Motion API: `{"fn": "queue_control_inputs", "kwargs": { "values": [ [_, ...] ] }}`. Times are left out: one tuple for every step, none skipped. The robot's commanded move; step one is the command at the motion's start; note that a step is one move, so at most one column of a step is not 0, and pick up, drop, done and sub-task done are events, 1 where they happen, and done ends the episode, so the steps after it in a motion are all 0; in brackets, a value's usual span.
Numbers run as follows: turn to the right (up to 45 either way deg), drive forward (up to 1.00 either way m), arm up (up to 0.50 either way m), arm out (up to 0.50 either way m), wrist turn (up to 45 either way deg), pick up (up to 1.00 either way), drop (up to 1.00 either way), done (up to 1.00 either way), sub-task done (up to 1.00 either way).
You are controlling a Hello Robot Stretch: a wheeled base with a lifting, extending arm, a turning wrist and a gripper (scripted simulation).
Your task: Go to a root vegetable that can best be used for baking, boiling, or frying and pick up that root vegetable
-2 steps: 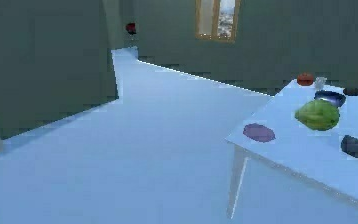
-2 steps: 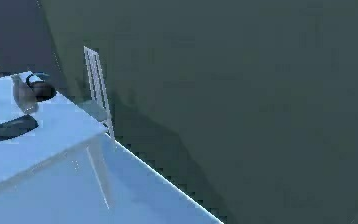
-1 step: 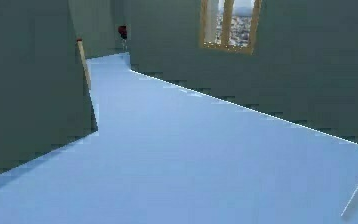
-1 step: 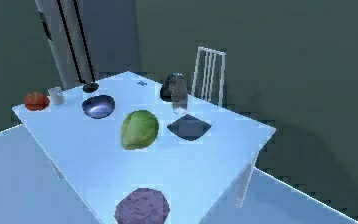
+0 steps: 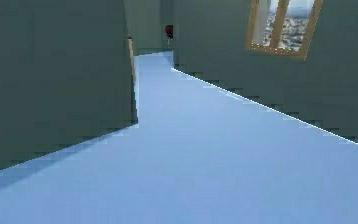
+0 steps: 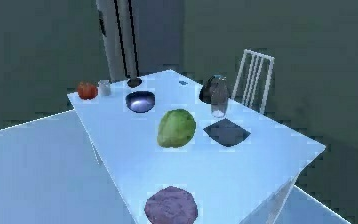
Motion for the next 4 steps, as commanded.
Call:
{"fn": "queue_control_inputs", "kwargs": {
  "values": [
    [0.0,0.15,0.00,0.00,0.0,0.00,0.00,0.00,0.00],
    [45.0,0.00,0.00,0.00,0.0,0.00,0.00,0.00,0.00],
    [9.0,0.00,0.00,0.00,0.0,0.00,0.00,0.00,0.00],
    [0.0,1.00,0.00,0.00,0.0,0.00,0.00,0.00,0.00]
  ]
}}
